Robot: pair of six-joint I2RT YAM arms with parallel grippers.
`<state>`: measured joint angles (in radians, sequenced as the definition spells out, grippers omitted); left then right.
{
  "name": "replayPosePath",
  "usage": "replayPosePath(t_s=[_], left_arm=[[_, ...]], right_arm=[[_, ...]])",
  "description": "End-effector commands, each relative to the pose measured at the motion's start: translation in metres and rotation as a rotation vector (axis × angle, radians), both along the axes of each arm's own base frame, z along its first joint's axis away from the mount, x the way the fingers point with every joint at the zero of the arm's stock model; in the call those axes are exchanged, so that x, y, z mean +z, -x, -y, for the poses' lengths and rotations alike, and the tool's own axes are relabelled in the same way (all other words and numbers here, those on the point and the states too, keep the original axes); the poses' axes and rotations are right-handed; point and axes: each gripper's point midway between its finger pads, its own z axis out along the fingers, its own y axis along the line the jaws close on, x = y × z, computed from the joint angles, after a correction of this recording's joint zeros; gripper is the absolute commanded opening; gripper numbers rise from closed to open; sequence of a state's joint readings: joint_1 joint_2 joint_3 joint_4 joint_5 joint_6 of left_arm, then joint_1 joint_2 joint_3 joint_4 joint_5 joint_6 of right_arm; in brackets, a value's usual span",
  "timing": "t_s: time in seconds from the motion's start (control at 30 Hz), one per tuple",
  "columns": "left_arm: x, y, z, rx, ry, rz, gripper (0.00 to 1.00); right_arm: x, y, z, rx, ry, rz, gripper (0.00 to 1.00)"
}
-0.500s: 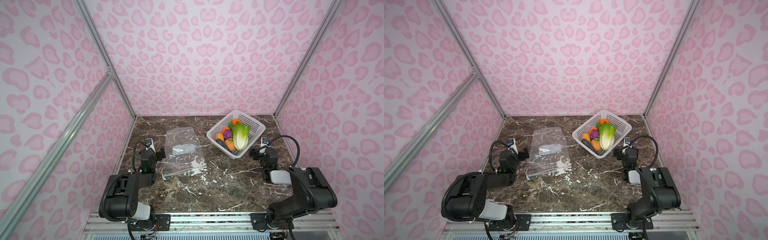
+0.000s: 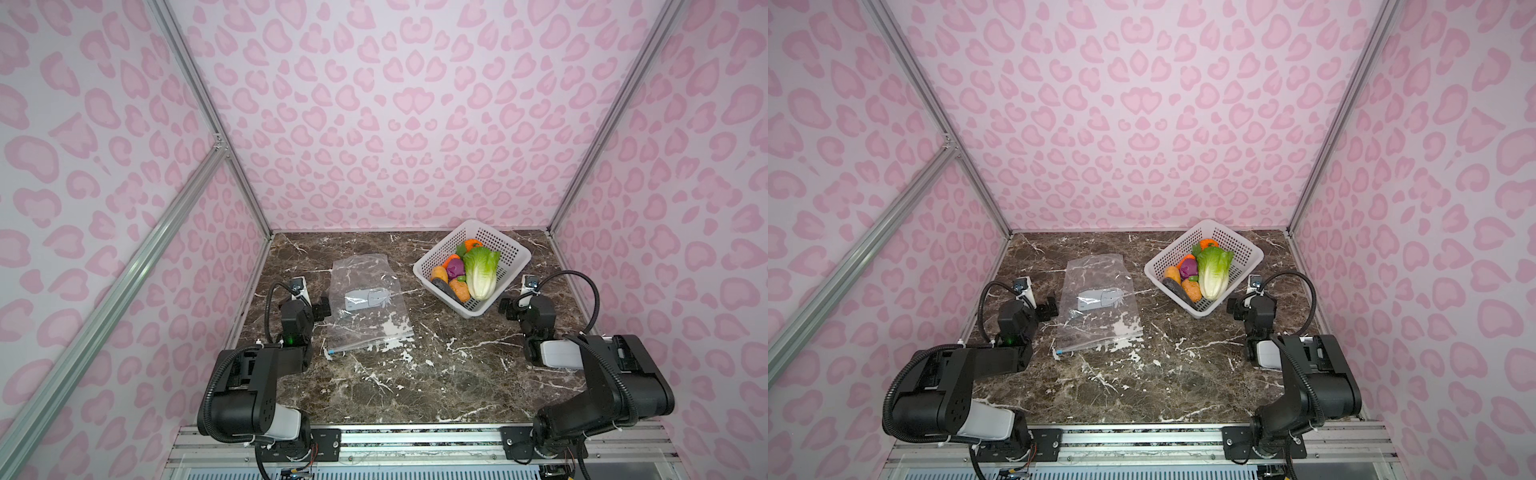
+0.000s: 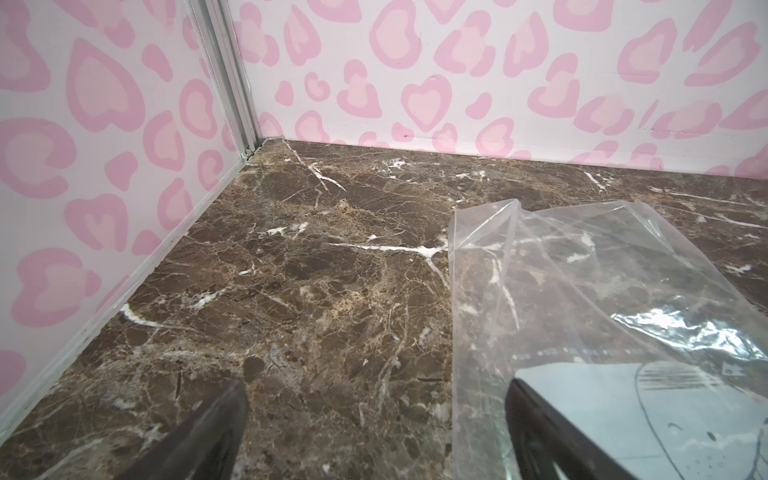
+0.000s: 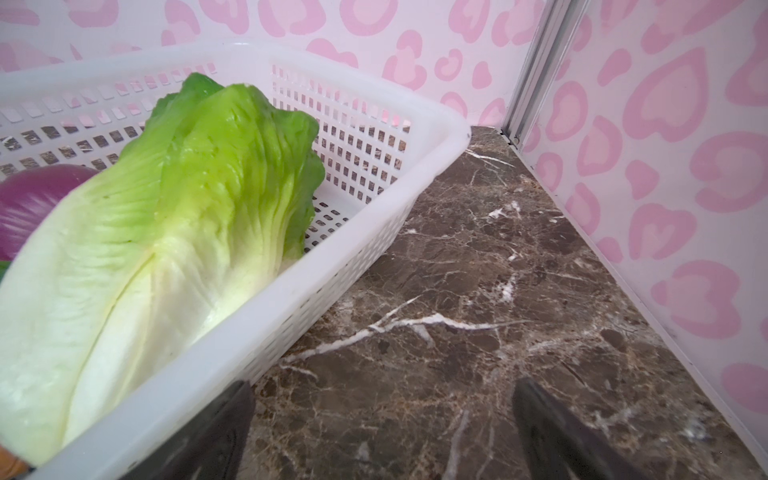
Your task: Place the food in the zip-top bag and seal the zipper
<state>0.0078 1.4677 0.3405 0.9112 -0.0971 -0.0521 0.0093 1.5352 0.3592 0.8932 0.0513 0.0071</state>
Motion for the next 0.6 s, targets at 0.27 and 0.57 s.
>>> replayPosePath(t_s=[0.27, 0.57], left_arm=[[0.008, -0.004, 0.0, -0.006, -0.001, 0.027, 0.98], [0.018, -0.003, -0.003, 0.012, 0.001, 0.03, 0.97]], right_arm=[[0.008, -0.004, 0.0, 0.0, -0.006, 0.031, 0.99], [0.016, -0.001, 0.002, -0.013, -0.009, 0.062, 0.94]])
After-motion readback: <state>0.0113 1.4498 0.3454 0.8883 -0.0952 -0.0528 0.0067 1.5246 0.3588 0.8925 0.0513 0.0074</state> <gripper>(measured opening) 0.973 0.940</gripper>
